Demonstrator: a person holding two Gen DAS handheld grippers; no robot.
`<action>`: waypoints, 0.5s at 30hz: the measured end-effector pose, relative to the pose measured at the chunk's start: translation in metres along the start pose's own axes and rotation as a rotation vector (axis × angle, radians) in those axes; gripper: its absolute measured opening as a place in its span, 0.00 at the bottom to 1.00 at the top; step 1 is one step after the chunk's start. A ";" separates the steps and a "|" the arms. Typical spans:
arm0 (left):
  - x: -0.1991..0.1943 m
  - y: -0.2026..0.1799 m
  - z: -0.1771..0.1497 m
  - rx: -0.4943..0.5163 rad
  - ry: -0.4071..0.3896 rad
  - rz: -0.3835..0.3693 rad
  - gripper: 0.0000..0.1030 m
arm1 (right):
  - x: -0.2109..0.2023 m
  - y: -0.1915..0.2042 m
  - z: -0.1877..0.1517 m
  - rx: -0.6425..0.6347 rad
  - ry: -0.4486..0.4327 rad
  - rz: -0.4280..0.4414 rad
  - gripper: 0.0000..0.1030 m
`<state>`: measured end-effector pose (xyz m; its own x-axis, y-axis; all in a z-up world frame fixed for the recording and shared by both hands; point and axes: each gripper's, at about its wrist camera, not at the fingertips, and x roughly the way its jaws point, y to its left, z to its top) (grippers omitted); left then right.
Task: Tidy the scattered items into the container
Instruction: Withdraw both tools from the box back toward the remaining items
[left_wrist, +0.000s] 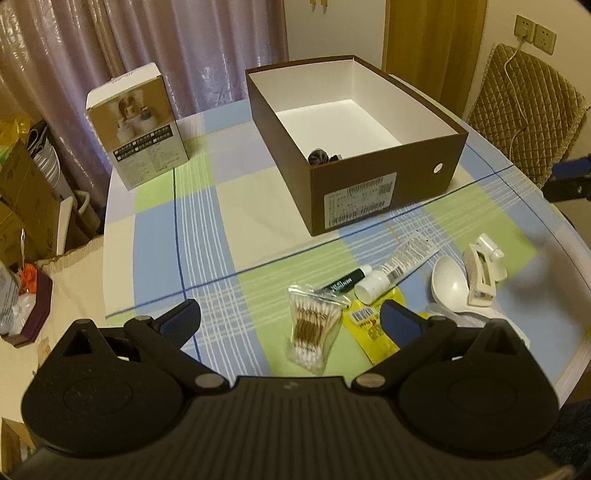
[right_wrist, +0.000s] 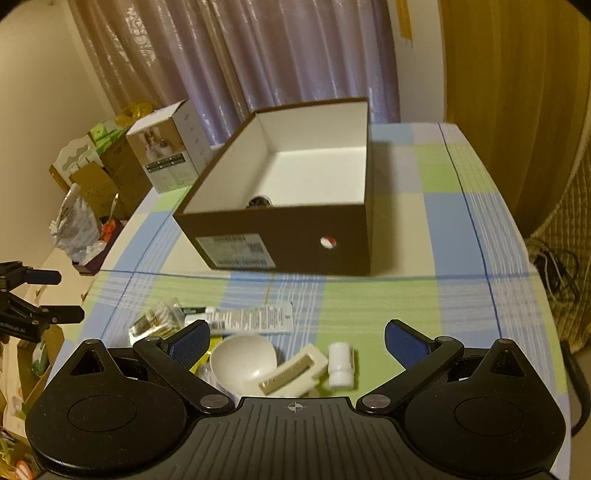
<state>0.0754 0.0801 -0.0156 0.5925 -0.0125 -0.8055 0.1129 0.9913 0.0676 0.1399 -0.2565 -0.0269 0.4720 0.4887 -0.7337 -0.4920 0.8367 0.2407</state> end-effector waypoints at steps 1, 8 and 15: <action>-0.001 0.000 -0.002 -0.011 -0.001 -0.002 0.99 | 0.001 0.000 -0.005 0.012 0.005 -0.003 1.00; 0.002 0.001 -0.018 -0.079 0.009 -0.008 0.99 | 0.014 -0.010 -0.037 0.159 0.055 -0.014 1.00; 0.014 -0.001 -0.028 -0.087 0.039 0.001 0.99 | 0.029 -0.020 -0.052 0.282 0.093 -0.054 1.00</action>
<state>0.0617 0.0827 -0.0435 0.5611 -0.0079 -0.8277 0.0413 0.9990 0.0185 0.1251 -0.2715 -0.0866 0.4169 0.4274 -0.8022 -0.2389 0.9030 0.3570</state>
